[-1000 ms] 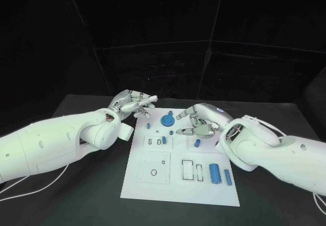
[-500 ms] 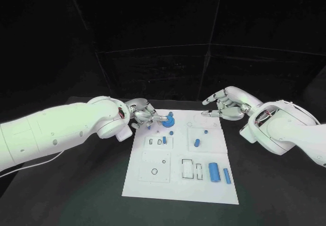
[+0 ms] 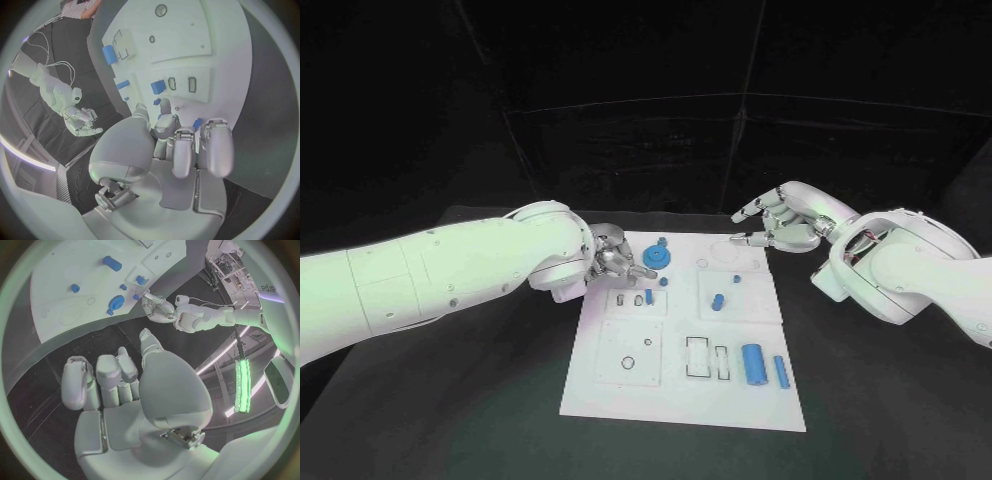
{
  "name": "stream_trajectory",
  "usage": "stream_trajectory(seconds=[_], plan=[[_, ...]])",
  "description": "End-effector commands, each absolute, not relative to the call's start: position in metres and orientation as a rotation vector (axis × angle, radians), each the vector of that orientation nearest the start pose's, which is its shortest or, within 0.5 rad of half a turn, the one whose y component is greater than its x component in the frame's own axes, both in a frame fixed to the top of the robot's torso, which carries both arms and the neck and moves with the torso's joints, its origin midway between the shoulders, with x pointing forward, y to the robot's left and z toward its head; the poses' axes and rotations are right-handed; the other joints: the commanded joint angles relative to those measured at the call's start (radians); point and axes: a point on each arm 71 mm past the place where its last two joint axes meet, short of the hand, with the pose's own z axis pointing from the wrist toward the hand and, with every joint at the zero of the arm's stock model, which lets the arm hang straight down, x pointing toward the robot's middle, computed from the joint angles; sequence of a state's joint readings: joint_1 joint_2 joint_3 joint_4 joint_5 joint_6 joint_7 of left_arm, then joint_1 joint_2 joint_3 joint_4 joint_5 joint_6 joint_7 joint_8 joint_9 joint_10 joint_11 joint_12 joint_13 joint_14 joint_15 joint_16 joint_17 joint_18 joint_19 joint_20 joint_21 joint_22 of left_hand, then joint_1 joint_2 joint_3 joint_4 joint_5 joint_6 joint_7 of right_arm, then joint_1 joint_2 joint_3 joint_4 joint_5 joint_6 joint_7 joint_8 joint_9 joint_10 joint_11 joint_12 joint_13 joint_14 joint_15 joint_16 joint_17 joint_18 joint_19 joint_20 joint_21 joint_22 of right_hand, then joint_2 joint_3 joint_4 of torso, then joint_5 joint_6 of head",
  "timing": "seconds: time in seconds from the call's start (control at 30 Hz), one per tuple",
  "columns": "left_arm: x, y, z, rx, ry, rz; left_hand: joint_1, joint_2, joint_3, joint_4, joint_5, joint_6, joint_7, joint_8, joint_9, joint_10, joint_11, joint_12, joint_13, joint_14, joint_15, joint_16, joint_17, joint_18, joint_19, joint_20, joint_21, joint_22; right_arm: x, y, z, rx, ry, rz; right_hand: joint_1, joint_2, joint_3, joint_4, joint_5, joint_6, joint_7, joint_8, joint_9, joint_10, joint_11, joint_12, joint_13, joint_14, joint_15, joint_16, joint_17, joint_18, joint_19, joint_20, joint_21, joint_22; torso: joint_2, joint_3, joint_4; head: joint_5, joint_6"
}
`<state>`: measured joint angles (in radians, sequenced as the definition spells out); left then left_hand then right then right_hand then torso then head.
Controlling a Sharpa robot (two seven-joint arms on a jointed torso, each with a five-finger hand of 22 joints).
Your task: Assemble the parts on the task board
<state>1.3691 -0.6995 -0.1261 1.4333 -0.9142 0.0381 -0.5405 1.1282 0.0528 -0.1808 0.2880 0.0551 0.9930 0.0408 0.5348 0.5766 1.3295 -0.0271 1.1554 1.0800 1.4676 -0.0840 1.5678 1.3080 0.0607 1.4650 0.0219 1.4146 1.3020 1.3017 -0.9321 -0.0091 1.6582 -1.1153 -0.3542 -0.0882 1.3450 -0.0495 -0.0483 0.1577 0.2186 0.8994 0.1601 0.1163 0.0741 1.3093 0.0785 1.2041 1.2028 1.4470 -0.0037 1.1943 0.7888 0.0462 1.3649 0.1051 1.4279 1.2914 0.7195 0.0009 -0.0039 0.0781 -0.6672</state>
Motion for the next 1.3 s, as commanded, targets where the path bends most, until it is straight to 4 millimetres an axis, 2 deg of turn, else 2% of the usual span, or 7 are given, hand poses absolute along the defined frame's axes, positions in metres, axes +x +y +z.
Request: stream_trajectory(seconds=[0.03,0.53,1.3], plan=[[0.512,0.174,-0.18,-0.247,2.266,-0.373,-0.017,0.0,-0.013,0.002,-0.002,-0.01,-0.001,0.01,0.012,0.002,-0.002,0.008,0.006,0.103,-0.006,0.003,0.263,-0.011,0.032,-0.004,0.008,0.008,0.479,-0.207,-0.115,0.122,1.617,0.85,0.007,0.004,-0.006,-0.002,0.006,0.008,-0.002,0.005,0.002,0.002,-0.008,-0.001,-0.001,-0.002,-0.004,-0.005,-0.001,0.019,-0.007,0.001,-0.005,-0.001,0.001,-0.0005,-0.0005,0.0,-0.003],[0.515,0.158,-0.186,-0.201,2.294,-0.344,-0.024,0.0,-0.027,-0.001,-0.002,-0.02,-0.001,0.021,0.026,0.0,-0.003,0.011,0.008,0.103,-0.006,0.003,0.263,-0.011,0.032,-0.004,0.011,0.014,0.482,-0.205,-0.117,0.124,1.625,0.834,0.005,0.005,-0.014,0.003,0.006,0.009,-0.002,0.008,0.002,0.002,-0.009,-0.001,-0.002,-0.002,-0.004,-0.008,-0.003,0.02,-0.009,0.0,-0.008,-0.005,0.0,-0.0017,0.0005,0.004,-0.012],[0.515,0.143,-0.191,-0.153,2.325,-0.342,-0.002,0.006,-0.029,-0.007,-0.002,-0.03,-0.001,0.031,0.041,-0.001,-0.002,0.016,0.013,0.103,-0.006,0.003,0.263,-0.012,0.032,-0.003,0.013,0.017,0.484,-0.203,-0.118,0.115,1.63,0.822,0.003,0.009,-0.022,0.01,0.008,0.009,-0.003,0.01,0.001,0.002,-0.009,-0.003,-0.004,-0.002,-0.005,-0.01,-0.004,0.021,-0.01,-0.001,-0.01,-0.007,0.0,-0.0005,0.001,0.003,-0.018]])
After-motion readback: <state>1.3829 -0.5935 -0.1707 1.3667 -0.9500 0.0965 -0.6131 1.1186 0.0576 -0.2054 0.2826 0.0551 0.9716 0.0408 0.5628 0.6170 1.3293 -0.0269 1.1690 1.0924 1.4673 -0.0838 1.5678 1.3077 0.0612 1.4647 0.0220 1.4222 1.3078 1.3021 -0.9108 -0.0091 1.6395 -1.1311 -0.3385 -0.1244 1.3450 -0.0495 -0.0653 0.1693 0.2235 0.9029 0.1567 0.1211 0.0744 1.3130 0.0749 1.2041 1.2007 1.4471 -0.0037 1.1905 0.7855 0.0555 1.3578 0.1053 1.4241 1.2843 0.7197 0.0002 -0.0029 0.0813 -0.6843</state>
